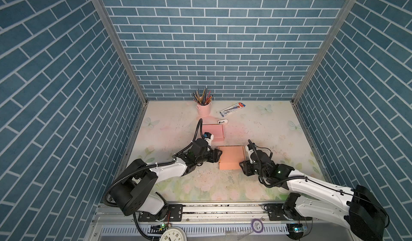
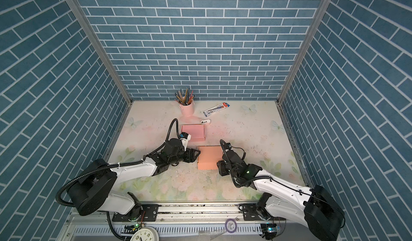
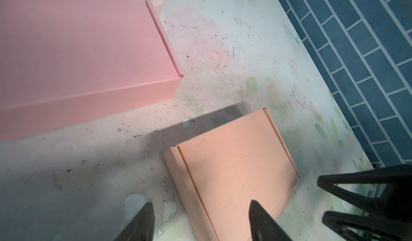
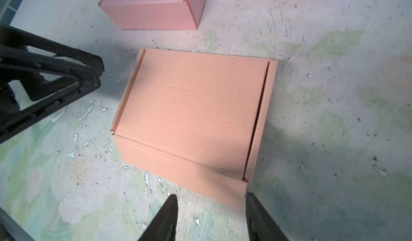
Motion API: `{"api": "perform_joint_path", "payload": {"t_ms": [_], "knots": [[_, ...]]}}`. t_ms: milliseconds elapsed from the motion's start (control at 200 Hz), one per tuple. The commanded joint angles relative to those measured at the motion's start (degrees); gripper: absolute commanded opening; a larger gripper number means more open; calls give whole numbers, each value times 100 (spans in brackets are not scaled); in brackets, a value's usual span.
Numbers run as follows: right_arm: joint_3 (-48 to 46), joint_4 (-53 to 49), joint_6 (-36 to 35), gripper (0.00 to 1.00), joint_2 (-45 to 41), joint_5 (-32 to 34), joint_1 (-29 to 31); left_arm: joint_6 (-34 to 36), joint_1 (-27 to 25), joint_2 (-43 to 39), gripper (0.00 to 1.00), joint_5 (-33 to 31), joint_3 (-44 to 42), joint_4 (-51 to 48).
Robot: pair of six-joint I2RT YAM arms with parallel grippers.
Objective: Fold the paper box
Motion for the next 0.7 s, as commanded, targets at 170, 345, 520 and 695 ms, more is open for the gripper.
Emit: {"api": "perform_joint_path", "payload": {"t_ms": [170, 345, 520, 695], "knots": [[-136, -25, 21, 45, -162, -410, 0, 548, 401, 811, 73, 967, 1123, -448], [-224, 236, 42, 44, -129, -589, 8, 821, 487, 1352, 75, 893, 1697, -705], [-258, 352, 33, 44, 20, -661, 0, 965, 494, 1845, 76, 989, 2049, -775], [-302, 492, 33, 44, 153, -681, 4, 999, 492, 2148, 75, 1125, 2221, -736]]}}
